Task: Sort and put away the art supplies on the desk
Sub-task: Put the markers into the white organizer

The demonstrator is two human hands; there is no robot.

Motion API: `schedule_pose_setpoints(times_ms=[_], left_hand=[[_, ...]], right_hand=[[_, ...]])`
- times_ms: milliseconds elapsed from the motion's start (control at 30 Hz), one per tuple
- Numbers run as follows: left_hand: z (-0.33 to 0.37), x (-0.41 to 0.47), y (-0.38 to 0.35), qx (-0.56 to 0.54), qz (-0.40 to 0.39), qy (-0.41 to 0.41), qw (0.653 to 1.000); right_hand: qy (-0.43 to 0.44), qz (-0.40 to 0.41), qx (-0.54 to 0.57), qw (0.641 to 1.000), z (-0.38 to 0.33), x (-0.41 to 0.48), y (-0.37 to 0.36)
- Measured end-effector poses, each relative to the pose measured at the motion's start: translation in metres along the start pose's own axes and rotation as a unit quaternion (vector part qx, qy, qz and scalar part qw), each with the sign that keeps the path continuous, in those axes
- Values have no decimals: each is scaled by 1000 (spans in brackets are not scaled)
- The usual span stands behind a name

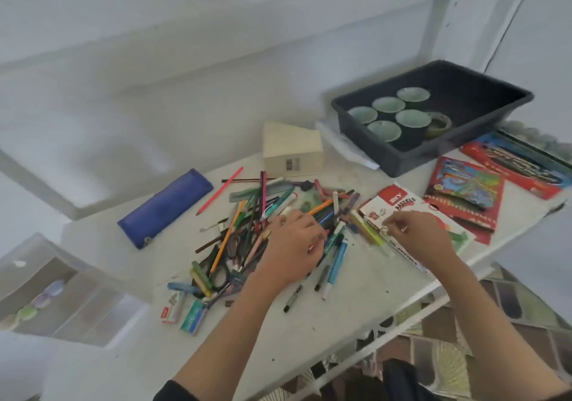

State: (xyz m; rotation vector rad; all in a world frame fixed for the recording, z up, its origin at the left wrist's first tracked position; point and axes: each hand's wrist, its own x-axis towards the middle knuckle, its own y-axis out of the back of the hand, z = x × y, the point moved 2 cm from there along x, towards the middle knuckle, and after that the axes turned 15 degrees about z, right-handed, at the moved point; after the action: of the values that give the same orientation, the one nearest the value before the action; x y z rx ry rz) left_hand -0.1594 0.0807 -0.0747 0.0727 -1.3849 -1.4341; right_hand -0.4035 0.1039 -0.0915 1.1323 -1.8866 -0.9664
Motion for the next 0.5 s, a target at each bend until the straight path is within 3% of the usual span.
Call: schedule_pose_setpoints(times_ms=[167, 367, 500], left_hand=[[0, 0, -36, 66, -106, 94, 988], [10, 4, -60, 137, -20, 185, 973], [27, 9, -78, 242, -70, 214, 944]], right_hand=[[68, -44, -33, 996, 12, 12, -11], [182, -71, -106, 975, -11, 37, -34], [226, -77, -155, 959, -17, 51, -53]])
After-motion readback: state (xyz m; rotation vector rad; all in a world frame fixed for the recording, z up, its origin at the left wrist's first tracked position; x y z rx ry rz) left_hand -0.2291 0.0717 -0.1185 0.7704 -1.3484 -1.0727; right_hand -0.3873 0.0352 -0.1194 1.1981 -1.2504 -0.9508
